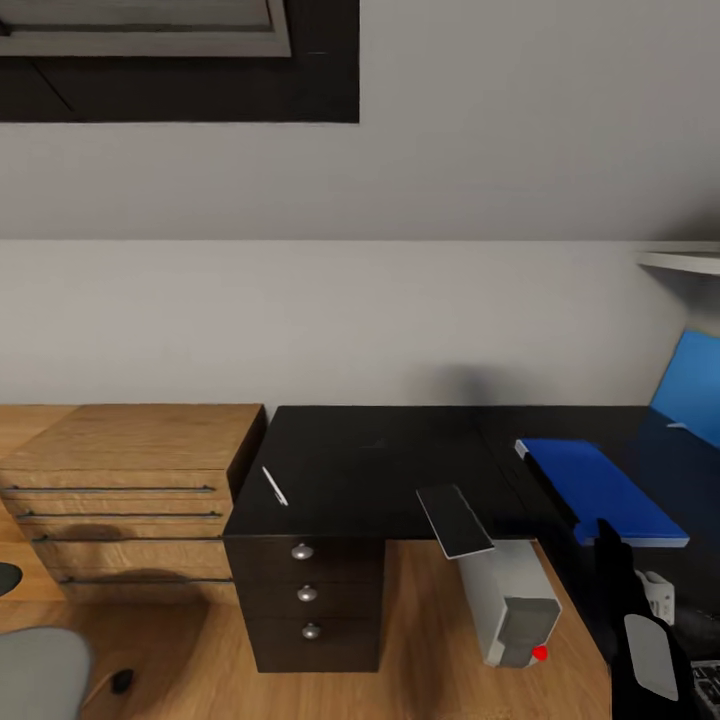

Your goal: In the bedroom, organize the workspace by keeping the computer under the desk, ensuring the monitor is on the desk, placing the keyboard on the desk next to the monitor, placing the mouse on the desk next to the keyboard, moving the folder from the swivel chair onto the desk next to the mouse, stacking the notebook on top of the folder with the pen on top of the notebook, and positioning the swivel chair next to the desk.

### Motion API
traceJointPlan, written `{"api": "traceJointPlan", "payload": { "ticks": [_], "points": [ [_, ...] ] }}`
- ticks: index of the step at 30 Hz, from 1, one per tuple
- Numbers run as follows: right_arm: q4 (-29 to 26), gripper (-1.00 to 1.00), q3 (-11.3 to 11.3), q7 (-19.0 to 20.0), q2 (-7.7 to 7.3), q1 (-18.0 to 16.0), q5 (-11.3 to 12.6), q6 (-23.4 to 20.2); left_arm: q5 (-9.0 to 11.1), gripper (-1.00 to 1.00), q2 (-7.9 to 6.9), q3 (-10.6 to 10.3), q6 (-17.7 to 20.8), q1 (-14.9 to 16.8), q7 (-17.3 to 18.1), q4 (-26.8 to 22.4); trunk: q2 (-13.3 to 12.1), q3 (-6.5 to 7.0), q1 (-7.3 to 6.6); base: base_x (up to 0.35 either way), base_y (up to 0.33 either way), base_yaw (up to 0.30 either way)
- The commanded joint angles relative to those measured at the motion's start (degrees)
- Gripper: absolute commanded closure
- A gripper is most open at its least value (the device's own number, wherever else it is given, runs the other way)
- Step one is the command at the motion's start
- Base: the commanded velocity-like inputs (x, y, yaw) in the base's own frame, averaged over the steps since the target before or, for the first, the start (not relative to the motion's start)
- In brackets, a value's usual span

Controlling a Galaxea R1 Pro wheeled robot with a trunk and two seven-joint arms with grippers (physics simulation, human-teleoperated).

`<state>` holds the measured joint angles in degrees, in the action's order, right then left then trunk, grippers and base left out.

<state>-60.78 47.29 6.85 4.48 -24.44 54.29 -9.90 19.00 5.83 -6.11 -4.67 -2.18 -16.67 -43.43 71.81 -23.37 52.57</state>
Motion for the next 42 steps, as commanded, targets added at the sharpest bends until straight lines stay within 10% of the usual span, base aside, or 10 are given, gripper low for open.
{"api": "traceJointPlan", "payload": {
  "ticks": [1,26,42],
  "points": [
    [-0.04,1.0,0.27,0.24,0.08,-0.08,0.47,-0.48,0.6,-1.0,-0.04,-0.28,-0.25,-0.01,-0.4,-0.08,0.04,-0.05,0.0,0.0,0.0,-0.247],
    [-0.3,1.0,-4.13,0.42,0.93,0.0,0.17,-0.48,0.6,-1.0,-0.03,-0.31,-0.33,-0.01,-0.29,-0.17,7.66,-3.46,4.18,0.0,0.0,-0.04],
    [0.86,1.0,-5.04,-17.23,-0.35,-7.28,-0.21,1.52,0.6,-1.0,0.14,-0.31,-0.25,-0.01,-0.15,-0.26,14.07,-6.33,7.69,0.0,0.0,0.0]
  ]
}}
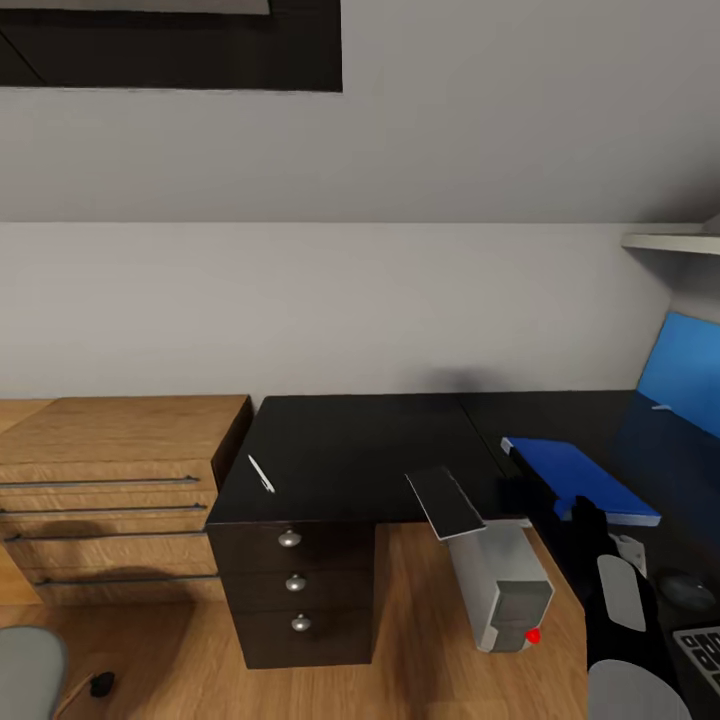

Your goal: In the bedroom, organize the workspace by keeping the computer under the desk, ensuring the monitor is on the desk, placing the keyboard on the desk next to the monitor, placing the mouse on the desk next to the keyboard, moving the folder from the swivel chair onto the desk next to the mouse, stacking the notebook on top of the folder with the pen on top of the notebook, and positioning the swivel chair next to the desk.

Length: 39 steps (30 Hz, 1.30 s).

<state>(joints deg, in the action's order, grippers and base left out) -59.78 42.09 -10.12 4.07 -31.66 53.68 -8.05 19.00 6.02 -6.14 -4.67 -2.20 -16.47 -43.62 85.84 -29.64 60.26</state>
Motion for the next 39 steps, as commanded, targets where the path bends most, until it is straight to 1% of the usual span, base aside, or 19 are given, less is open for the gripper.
{"api": "traceJointPlan", "payload": {
  "ticks": [1,4,7,9,11,12,14,15,17,20,30,39],
  "points": [
    [-0.12,1.0,0.03,-0.36,0.04,-0.16,0.14,-0.26,0.6,-1.0,-0.05,-0.28,-0.25,0.0,-0.34,-0.07,0.45,-0.24,0.23,0.0,0.0,0.0],
    [0.1,1.0,-0.19,-0.48,0.01,-0.3,-0.85,-0.22,0.6,-1.0,0.03,-0.28,-0.25,0.0,-0.34,-0.01,1.65,-0.77,0.89,0.0,0.0,0.0],
    [0.79,1.0,-0.23,-0.48,-0.07,-0.33,-1.23,-0.15,0.6,-1.0,0.28,-0.28,-0.25,0.0,-0.38,0.01,2.85,-1.31,1.55,0.0,0.0,0.0],
    [1.06,1.0,-0.29,-0.47,-0.1,-0.33,-2.22,-0.14,0.6,-1.0,0.33,-0.28,-0.25,0.0,-0.4,0.02,3.65,-1.67,1.99,0.0,0.0,0.0],
    [1.19,1.0,-0.29,-0.5,-0.06,-0.33,-5.74,-0.08,0.6,-1.0,0.35,-0.28,-0.25,0.0,-0.45,0.02,3.65,-1.67,1.99,0.0,0.0,0.0],
    [1.2,1.0,-0.28,-0.51,-0.05,-0.33,-6.57,-0.05,0.6,-1.0,0.34,-0.28,-0.25,0.0,-0.42,0.02,3.65,-1.67,1.99,0.0,0.0,0.0],
    [1.23,1.0,-0.26,-0.51,-0.04,-0.33,-9.33,0.19,0.6,-1.0,0.37,-0.28,-0.25,0.0,-0.45,0.02,3.65,-1.67,1.99,0.0,0.0,0.0],
    [1.23,1.0,-0.26,-0.51,-0.03,-0.33,-10.11,0.38,0.6,-1.0,0.38,-0.28,-0.25,0.0,-0.44,0.02,3.65,-1.67,1.99,0.0,0.0,0.0],
    [1.28,1.0,-0.25,-0.52,-0.03,-0.33,-10.93,0.6,0.59,-1.0,0.39,-0.28,-0.25,0.0,-0.42,0.02,3.65,-1.67,1.99,0.0,0.0,0.0],
    [1.32,1.0,-0.25,-0.52,-0.03,-0.33,-11.35,0.71,0.58,-1.0,0.39,-0.28,-0.25,0.0,-0.43,0.02,3.65,-1.67,1.99,0.0,0.0,0.0],
    [1.37,1.0,-0.09,-0.38,0.23,-0.33,-11.23,0.75,0.52,-1.0,0.36,-0.28,-0.25,0.0,-0.44,0.02,3.65,-1.67,1.99,0.0,0.0,-0.008],
    [1.33,1.0,-0.07,-0.43,0.3,-0.33,-11.15,0.68,0.51,-1.0,0.31,-0.28,-0.29,0.0,-0.34,-0.81,3.65,-1.67,1.99,0.0,0.0,-0.142]
  ]
}}
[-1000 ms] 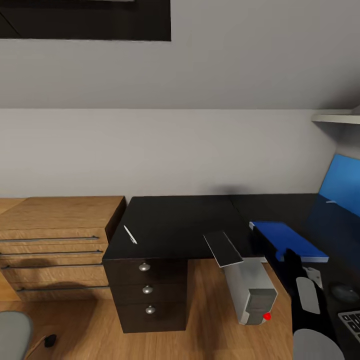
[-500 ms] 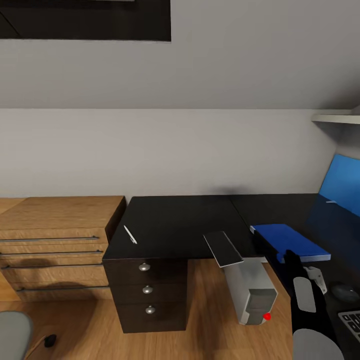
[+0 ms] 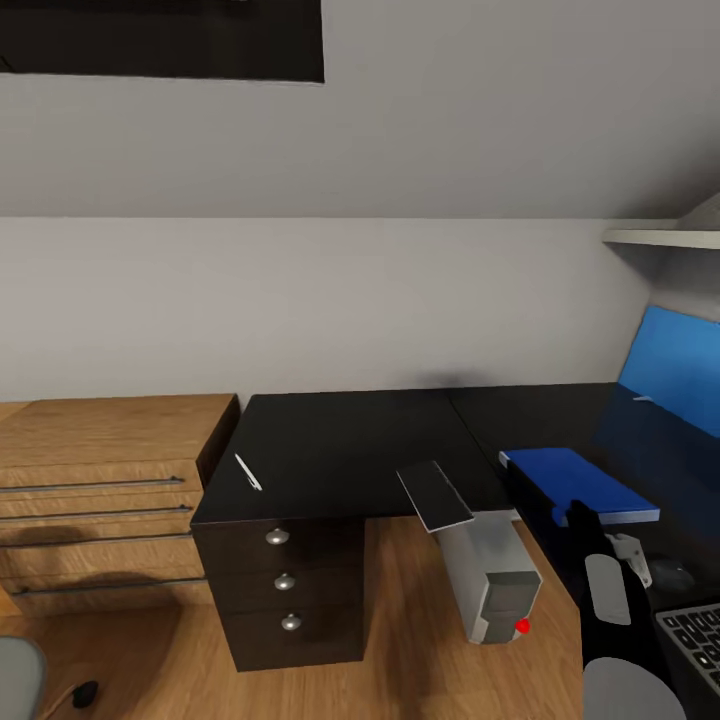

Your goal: In the bedroom, organize the workspace by keeping the computer under the desk, ensuring the monitor is on the desk, placing the keyboard on the desk next to the monitor, placing the mouse on the desk next to the keyboard, moving the folder from the swivel chair onto the desk next to the mouse, stacking the notebook on top of the folder with the pen on top of the notebook, and positioning the swivel chair next to the desk.

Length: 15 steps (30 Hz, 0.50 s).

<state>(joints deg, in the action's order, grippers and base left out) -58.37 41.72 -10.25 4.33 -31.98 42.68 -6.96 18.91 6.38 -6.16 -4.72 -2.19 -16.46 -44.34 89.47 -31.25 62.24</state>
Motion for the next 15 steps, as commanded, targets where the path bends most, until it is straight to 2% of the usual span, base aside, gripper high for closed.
{"api": "traceJointPlan", "payload": {
  "ticks": [1,5,7,9,11,12,13,15],
  "points": [
    [-0.07,1.0,0.29,-0.3,0.05,-0.01,-0.15,-0.41,0.61,-1.0,-0.08,-0.26,-0.23,-0.01,-0.31,-0.28,0.02,-0.06,0.0,0.0,0.0,-0.027],
    [-0.07,1.0,0.29,-0.3,0.03,-0.01,-0.15,-0.46,0.61,-1.0,-0.13,-0.27,-0.09,-0.01,-0.28,-1.59,0.02,-0.06,0.0,0.0,0.0,-0.01],
    [-0.07,1.0,0.29,-0.3,0.05,-0.01,-0.14,-0.49,0.65,-1.0,-0.15,-0.11,0.34,-0.01,-0.4,-4.91,0.02,-0.06,0.0,0.0,0.0,-0.002],
    [-0.07,1.0,0.29,-0.3,0.02,-0.01,-0.14,-0.5,0.87,-1.0,-0.24,0.05,3.09,0.01,-0.56,-9.52,0.02,-0.06,0.0,0.0,0.0,-0.001],
    [-0.07,1.0,0.29,-0.3,0.02,-0.01,-0.14,-0.51,1.03,-1.0,-0.28,0.41,10.77,0.0,-0.71,-13.51,0.02,-0.06,0.0,0.0,0.0,0.0],
    [-0.07,1.0,0.29,-0.3,0.04,-0.01,-0.14,-0.51,1.07,-1.0,-0.28,0.47,15.97,0.0,-0.76,-15.34,0.02,-0.06,0.0,0.0,0.0,0.0],
    [-0.07,1.0,0.29,-0.3,0.02,-0.01,-0.14,-0.51,1.13,-1.0,-0.31,0.5,23.73,-0.01,-0.83,-18.45,0.02,-0.06,0.0,0.0,0.0,0.0],
    [-0.07,1.0,0.29,-0.3,0.0,-0.01,-0.14,-0.51,1.3,-1.0,-0.23,0.55,31.09,-0.01,-0.9,-24.83,0.02,-0.06,0.0,0.0,0.0,0.0]
  ]
}}
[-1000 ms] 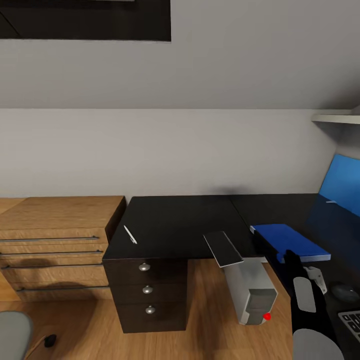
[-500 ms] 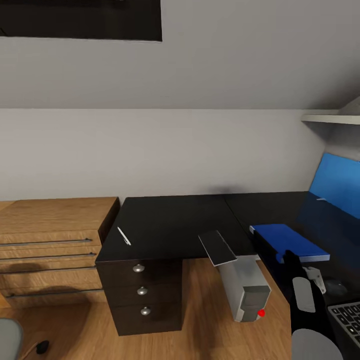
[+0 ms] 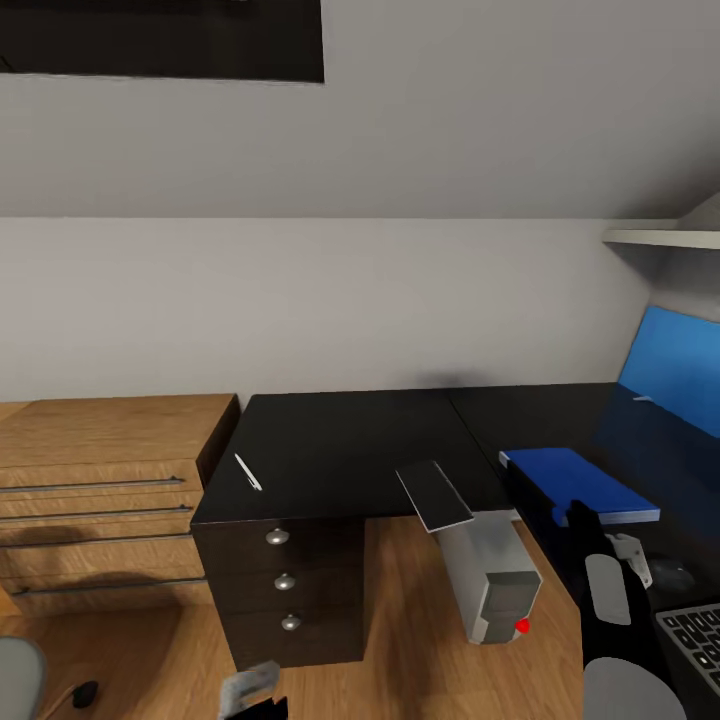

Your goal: In the bedroom, organize the workspace by keeping the computer under the desk, ensuring the monitor is on the desk, placing the keyboard on the desk next to the monitor, placing the mouse on the desk next to the keyboard, moving the folder from the swivel chair onto the desk next to the mouse, stacking the notebook on top of the folder with the pen on top of the notebook, and positioning the swivel chair next to the desk.

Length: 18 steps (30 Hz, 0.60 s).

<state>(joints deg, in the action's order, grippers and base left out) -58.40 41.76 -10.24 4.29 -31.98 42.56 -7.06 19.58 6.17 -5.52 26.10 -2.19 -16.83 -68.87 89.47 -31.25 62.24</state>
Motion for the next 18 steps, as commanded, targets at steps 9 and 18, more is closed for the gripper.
{"api": "traceJointPlan", "payload": {
  "ticks": [9,18],
  "points": [
    [-0.03,1.0,0.25,-0.25,0.1,-0.01,-0.02,-0.42,4.21,-1.0,2.08,-0.37,15.75,-0.01,-0.54,-11.22,0.43,-0.25,0.23,0.0,0.0,0.0],
    [-0.05,1.0,0.33,-0.27,-0.05,-0.01,-0.02,-0.42,4.41,-1.0,2.08,-0.42,12.65,-0.01,-0.14,-9.88,4.04,-1.86,2.2,0.0,0.0,0.0]
  ]
}}
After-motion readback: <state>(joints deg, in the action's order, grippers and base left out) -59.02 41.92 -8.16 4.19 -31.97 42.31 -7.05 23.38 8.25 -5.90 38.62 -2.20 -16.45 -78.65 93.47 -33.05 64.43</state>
